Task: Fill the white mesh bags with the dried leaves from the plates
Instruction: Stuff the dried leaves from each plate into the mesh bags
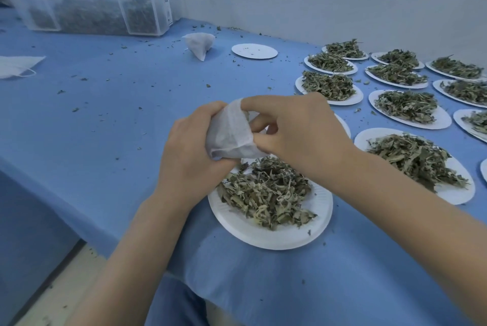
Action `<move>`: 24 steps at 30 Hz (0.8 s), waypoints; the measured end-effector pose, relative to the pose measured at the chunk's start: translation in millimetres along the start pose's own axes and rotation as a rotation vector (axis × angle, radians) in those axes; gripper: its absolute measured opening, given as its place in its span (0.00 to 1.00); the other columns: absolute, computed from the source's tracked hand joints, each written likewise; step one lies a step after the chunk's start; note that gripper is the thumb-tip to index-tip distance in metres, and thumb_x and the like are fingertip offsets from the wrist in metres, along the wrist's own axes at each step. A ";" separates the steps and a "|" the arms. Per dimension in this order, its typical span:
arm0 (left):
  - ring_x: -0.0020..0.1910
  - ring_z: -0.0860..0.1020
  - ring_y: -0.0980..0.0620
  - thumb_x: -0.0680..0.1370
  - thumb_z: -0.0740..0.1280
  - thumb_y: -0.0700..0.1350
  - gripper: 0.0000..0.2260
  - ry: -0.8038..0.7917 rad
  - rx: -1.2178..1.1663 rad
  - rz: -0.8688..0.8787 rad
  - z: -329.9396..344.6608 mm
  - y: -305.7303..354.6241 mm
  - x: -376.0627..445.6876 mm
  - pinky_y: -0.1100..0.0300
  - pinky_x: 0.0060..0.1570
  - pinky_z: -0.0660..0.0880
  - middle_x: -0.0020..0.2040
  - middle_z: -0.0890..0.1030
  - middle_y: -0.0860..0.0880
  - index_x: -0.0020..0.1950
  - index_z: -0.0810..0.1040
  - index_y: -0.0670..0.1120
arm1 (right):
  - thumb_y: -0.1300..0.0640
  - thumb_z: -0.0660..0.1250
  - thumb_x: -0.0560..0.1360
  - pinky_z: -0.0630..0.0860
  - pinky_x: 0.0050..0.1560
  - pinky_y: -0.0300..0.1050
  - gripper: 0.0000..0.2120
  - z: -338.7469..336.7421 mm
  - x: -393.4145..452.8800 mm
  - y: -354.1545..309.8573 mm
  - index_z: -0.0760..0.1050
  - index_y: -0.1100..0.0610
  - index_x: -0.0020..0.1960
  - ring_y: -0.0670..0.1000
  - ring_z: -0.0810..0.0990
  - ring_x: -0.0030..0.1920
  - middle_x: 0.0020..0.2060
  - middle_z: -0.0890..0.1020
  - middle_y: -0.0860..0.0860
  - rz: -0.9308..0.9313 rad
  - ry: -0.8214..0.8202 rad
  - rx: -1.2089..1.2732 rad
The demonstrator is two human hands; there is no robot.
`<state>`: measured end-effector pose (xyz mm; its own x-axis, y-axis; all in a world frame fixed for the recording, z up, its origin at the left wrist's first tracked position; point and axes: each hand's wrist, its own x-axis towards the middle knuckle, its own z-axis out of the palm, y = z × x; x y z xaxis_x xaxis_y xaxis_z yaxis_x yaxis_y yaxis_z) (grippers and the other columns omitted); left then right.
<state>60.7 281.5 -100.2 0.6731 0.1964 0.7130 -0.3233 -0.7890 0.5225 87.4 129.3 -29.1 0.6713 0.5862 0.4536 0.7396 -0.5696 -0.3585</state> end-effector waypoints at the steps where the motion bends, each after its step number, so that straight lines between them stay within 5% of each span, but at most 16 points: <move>1: 0.43 0.72 0.60 0.62 0.76 0.42 0.25 -0.008 -0.022 -0.009 -0.5 -0.5 0.2 0.75 0.45 0.65 0.44 0.74 0.64 0.57 0.75 0.47 | 0.62 0.71 0.68 0.78 0.46 0.48 0.17 1.4 0.0 -0.5 0.80 0.52 0.56 0.50 0.82 0.39 0.37 0.84 0.45 0.023 -0.027 0.000; 4: 0.44 0.73 0.63 0.62 0.79 0.41 0.25 -0.004 -0.054 -0.015 -2.2 -3.7 0.1 0.78 0.44 0.66 0.46 0.75 0.63 0.56 0.76 0.47 | 0.55 0.68 0.70 0.75 0.42 0.44 0.06 2.4 2.8 0.0 0.81 0.55 0.46 0.52 0.82 0.38 0.33 0.82 0.48 0.029 -0.088 0.040; 6: 0.44 0.73 0.63 0.63 0.79 0.41 0.24 -0.003 -0.060 -0.034 -3.5 -4.8 0.3 0.77 0.44 0.67 0.46 0.75 0.64 0.56 0.76 0.48 | 0.56 0.66 0.73 0.73 0.43 0.45 0.08 3.1 6.2 0.1 0.80 0.60 0.44 0.53 0.78 0.38 0.37 0.82 0.55 -0.019 -0.157 -0.007; 8: 0.42 0.73 0.62 0.63 0.79 0.42 0.23 0.001 -0.050 -0.038 -3.9 -4.6 0.7 0.76 0.43 0.67 0.44 0.75 0.63 0.55 0.76 0.47 | 0.57 0.65 0.76 0.68 0.41 0.33 0.08 3.2 8.6 -0.9 0.79 0.61 0.46 0.47 0.73 0.35 0.43 0.80 0.52 -0.088 -0.241 -0.051; 12: 0.41 0.72 0.66 0.64 0.75 0.47 0.22 0.006 -0.060 -0.036 -4.1 -3.5 1.0 0.78 0.42 0.65 0.43 0.74 0.64 0.55 0.76 0.47 | 0.59 0.60 0.79 0.63 0.42 0.27 0.08 -2.6 8.6 0.6 0.75 0.59 0.44 0.33 0.69 0.38 0.43 0.73 0.48 -0.166 -0.340 0.005; 17: 0.42 0.72 0.70 0.64 0.75 0.49 0.22 -0.004 -0.079 -0.050 -3.8 -5.2 -0.4 0.78 0.41 0.66 0.42 0.76 0.63 0.55 0.76 0.49 | 0.63 0.68 0.72 0.69 0.44 0.33 0.05 1.4 6.0 4.5 0.82 0.59 0.47 0.39 0.70 0.35 0.41 0.80 0.49 -0.163 -0.155 0.041; 19: 0.42 0.73 0.69 0.63 0.74 0.50 0.21 0.000 -0.088 -0.065 -3.4 -4.7 -0.6 0.77 0.40 0.67 0.42 0.77 0.63 0.55 0.76 0.50 | 0.65 0.68 0.70 0.70 0.45 0.30 0.12 1.9 4.5 3.0 0.82 0.53 0.51 0.35 0.73 0.34 0.36 0.81 0.44 -0.107 -0.137 0.085; 21: 0.41 0.73 0.69 0.64 0.73 0.51 0.20 0.012 -0.088 -0.077 -3.8 -5.0 -0.5 0.76 0.39 0.67 0.40 0.76 0.63 0.54 0.77 0.50 | 0.64 0.68 0.72 0.69 0.48 0.24 0.17 -2.1 5.6 3.1 0.80 0.48 0.57 0.30 0.76 0.39 0.39 0.83 0.41 -0.059 -0.162 0.166; 24: 0.39 0.73 0.64 0.63 0.69 0.53 0.19 0.036 -0.069 -0.135 -5.2 -7.4 0.6 0.74 0.39 0.67 0.39 0.75 0.62 0.53 0.76 0.51 | 0.60 0.67 0.75 0.71 0.52 0.29 0.12 -10.8 5.3 7.0 0.79 0.47 0.55 0.37 0.79 0.46 0.42 0.84 0.41 -0.001 -0.128 0.215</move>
<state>60.1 290.5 -101.2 0.6894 0.3198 0.6499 -0.2772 -0.7125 0.6446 95.7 122.2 -20.4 0.6609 0.6629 0.3518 0.7244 -0.4411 -0.5298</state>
